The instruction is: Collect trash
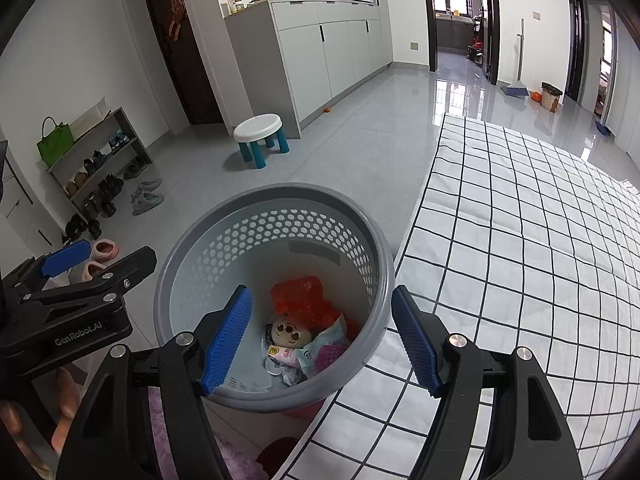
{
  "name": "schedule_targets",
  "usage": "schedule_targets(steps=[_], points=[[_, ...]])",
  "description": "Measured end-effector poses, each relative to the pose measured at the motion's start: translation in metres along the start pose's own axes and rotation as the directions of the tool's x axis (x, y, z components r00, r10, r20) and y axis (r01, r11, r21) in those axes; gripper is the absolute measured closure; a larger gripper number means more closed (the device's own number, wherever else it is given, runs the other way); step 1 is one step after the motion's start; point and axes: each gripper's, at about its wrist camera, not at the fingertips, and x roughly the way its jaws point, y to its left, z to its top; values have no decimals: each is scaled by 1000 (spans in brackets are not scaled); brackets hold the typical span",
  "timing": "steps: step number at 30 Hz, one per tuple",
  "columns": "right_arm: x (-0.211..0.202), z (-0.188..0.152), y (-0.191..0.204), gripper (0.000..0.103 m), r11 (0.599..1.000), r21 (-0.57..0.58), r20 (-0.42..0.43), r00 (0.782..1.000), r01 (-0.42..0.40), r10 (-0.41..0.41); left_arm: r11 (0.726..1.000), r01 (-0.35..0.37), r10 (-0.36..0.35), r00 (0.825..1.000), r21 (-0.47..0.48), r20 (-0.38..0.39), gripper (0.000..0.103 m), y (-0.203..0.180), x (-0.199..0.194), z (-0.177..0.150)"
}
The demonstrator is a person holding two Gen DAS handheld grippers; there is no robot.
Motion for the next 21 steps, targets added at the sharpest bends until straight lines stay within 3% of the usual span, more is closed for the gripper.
schedule_targets(steps=[21], points=[[0,0,-1,34,1000,-2,0,1000,0,0,1000,-11,11,1000,-21,9,6,2,0,-1]])
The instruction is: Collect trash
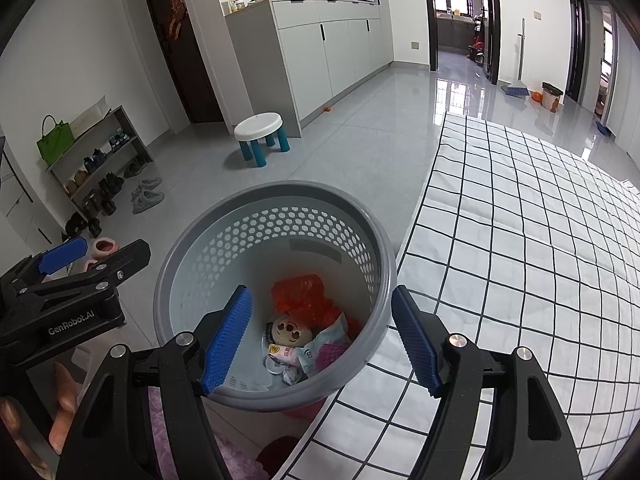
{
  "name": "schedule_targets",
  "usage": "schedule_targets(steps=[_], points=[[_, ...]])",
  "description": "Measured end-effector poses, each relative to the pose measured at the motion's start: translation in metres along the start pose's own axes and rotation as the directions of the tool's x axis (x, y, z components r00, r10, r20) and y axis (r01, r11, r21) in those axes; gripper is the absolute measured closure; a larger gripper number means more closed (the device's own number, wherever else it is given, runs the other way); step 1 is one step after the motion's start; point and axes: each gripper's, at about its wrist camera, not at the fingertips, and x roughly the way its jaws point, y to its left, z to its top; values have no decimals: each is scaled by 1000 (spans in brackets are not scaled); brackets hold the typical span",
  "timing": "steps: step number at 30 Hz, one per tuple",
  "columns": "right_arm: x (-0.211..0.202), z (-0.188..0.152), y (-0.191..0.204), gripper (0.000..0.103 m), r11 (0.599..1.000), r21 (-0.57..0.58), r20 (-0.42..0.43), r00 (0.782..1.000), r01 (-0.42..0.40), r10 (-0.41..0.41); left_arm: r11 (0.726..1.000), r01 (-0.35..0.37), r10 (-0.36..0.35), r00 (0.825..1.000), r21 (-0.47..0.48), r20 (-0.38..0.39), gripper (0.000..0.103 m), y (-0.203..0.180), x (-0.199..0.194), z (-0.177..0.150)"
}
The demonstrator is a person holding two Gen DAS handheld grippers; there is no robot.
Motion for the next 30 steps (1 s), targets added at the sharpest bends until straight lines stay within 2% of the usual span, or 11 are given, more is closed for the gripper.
schedule_targets(steps=[30], points=[[2,-4,0,34,1000,-4,-2,1000,-3,3,1000,3,-3,1000,24,-3,6,-5,2,-4]])
